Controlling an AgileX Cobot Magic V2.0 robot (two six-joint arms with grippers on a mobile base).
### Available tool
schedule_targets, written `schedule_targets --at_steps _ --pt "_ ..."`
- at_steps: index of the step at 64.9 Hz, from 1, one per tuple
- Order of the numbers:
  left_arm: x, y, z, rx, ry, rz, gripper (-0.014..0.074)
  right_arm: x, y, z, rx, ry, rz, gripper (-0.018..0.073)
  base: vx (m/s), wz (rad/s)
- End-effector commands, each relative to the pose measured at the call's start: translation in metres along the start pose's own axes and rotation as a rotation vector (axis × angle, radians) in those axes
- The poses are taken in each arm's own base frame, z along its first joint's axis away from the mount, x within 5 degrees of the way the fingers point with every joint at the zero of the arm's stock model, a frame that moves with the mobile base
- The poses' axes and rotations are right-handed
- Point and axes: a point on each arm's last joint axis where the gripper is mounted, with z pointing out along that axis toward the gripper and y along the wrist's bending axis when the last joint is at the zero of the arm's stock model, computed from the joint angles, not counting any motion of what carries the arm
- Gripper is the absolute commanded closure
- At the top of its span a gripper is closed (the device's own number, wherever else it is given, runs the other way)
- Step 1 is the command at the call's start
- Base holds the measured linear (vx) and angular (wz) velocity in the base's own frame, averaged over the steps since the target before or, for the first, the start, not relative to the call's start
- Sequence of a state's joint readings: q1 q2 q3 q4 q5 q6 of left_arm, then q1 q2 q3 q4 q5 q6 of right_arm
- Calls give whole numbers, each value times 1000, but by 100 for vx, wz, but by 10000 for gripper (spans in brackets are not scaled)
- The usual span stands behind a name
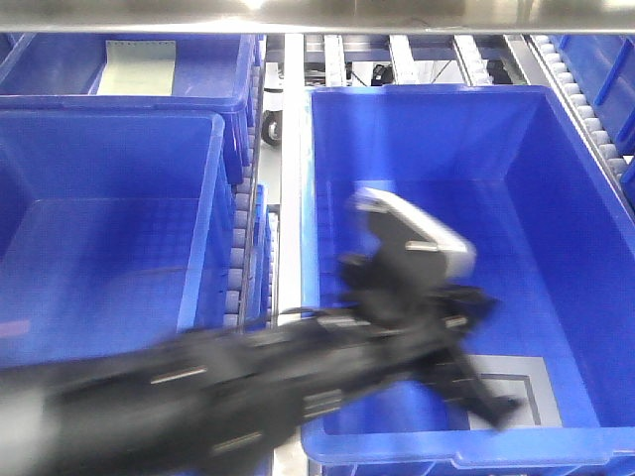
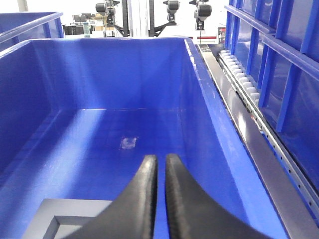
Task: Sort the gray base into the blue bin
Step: 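Open the left gripper to release the block into the bin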
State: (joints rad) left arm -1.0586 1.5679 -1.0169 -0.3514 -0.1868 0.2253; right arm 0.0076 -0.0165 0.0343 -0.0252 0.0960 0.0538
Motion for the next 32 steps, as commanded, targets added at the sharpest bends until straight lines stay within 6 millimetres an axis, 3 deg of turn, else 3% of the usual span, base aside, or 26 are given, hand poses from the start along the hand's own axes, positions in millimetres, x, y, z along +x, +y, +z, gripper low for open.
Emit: schedule_targets --at_steps 1,14,32 --pt "-33 2 -58 -13 -207 39 604 -9 0 -1 0 -93 -13 564 0 0" --pt "-21 8 -144 10 -250 83 603 -9 0 -1 0 -93 -13 564 0 0" --pt "11 24 -220 -11 -236 59 603 -9 0 -1 0 -93 -13 564 0 0"
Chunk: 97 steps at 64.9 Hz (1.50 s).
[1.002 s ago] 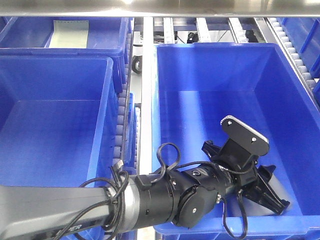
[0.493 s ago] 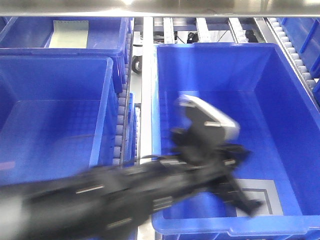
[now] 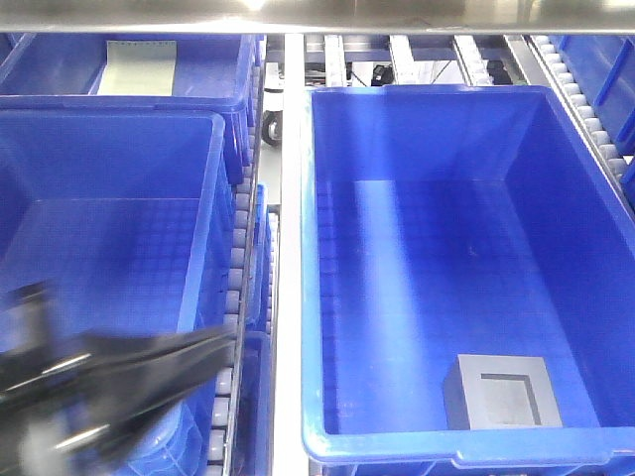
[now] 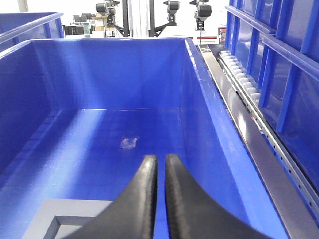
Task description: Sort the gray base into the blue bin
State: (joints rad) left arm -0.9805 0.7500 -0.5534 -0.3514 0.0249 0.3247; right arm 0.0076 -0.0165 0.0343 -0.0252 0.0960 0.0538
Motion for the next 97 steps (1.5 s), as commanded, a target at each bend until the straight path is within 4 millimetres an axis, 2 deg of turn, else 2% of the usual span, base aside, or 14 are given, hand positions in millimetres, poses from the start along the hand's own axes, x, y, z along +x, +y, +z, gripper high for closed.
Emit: schedule_targets --at_steps 1,9,16,64,73,82,97 --pt "-7 3 -23 -22 -83 -12 603 -9 0 -1 0 -93 -13 564 0 0" --pt "0 4 -41 -25 -87 -12 603 -9 0 -1 0 -93 -13 564 0 0" --pt "0 2 -48 -14 -88 -9 602 -9 0 -1 0 -93 -13 564 0 0" --pt "1 2 -48 -13 -87 -9 602 -9 0 -1 0 -93 -13 564 0 0" --pt "0 4 -48 -32 -89 48 602 -9 0 -1 0 -93 -13 564 0 0" --pt "0 6 -48 -56 -92 -8 602 -9 0 -1 0 -93 -13 564 0 0" --pt "2 6 -48 -60 -74 -7 602 -9 0 -1 0 -93 -13 564 0 0"
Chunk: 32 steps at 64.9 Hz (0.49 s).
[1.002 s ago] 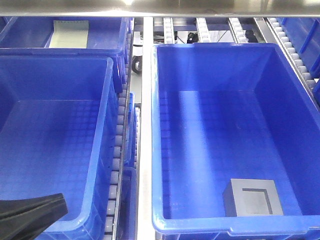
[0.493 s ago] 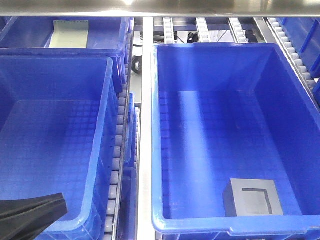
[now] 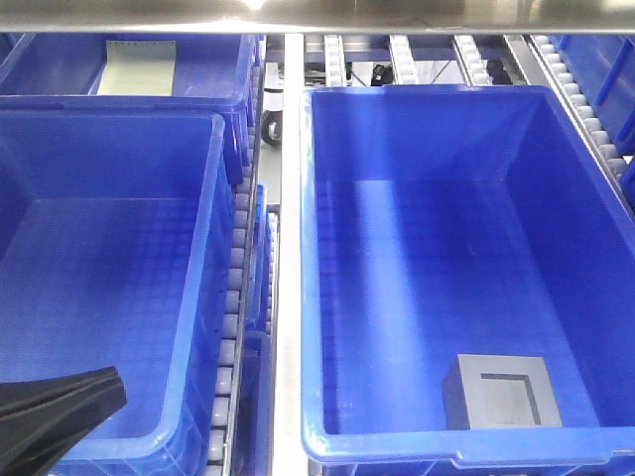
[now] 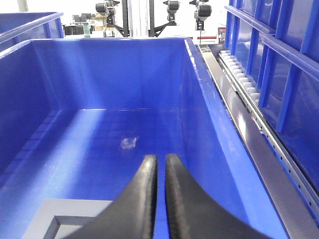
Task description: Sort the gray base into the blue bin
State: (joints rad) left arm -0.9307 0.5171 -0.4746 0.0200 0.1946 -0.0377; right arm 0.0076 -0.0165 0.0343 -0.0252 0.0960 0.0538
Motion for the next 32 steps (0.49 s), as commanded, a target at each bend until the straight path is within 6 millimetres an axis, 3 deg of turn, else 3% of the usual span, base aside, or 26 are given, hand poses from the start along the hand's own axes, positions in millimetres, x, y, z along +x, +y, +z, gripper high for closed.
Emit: schedule_targets --at_steps 1,14,32 --pt "-15 0 -2 2 -89 -11 602 -9 0 -1 0 -93 -13 564 0 0" --pt "-2 10 -22 -109 -148 -18 602 -9 0 -1 0 -93 -13 564 0 0" --pt "51 30 -65 -616 -232 19 602 -9 0 -1 0 -93 -13 564 0 0"
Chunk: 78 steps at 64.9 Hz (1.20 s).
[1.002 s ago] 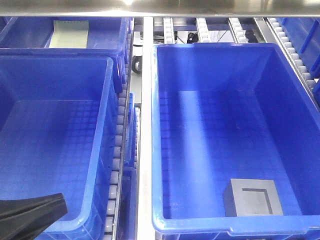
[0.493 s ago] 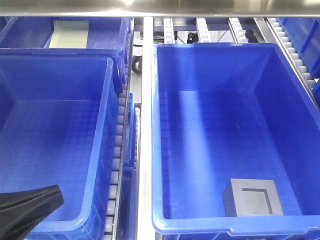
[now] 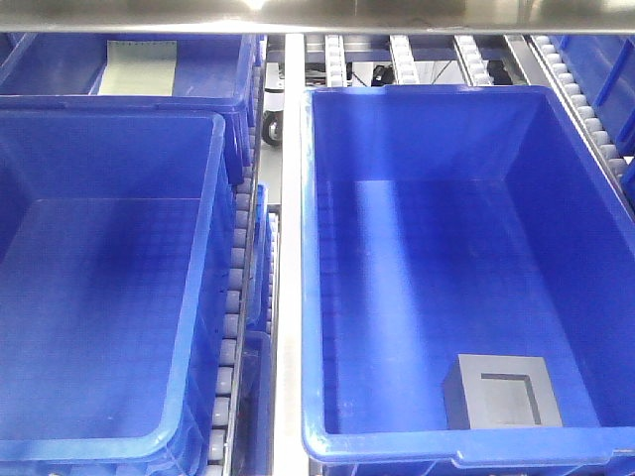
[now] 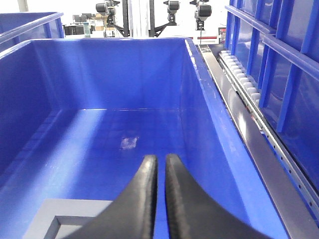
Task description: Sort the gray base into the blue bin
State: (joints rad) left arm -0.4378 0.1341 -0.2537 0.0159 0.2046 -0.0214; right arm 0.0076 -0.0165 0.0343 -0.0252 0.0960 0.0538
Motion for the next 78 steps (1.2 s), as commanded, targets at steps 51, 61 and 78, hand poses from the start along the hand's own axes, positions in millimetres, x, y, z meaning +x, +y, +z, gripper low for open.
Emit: schedule_targets --at_steps 51,61,78 --pt "76 26 -7 -468 6 103 602 -9 0 -1 0 -93 -13 564 0 0" --pt "76 26 -7 -468 13 102 602 -9 0 -1 0 -93 -13 564 0 0" --pt "76 26 -7 -468 13 102 602 -9 0 -1 0 -93 -13 564 0 0"
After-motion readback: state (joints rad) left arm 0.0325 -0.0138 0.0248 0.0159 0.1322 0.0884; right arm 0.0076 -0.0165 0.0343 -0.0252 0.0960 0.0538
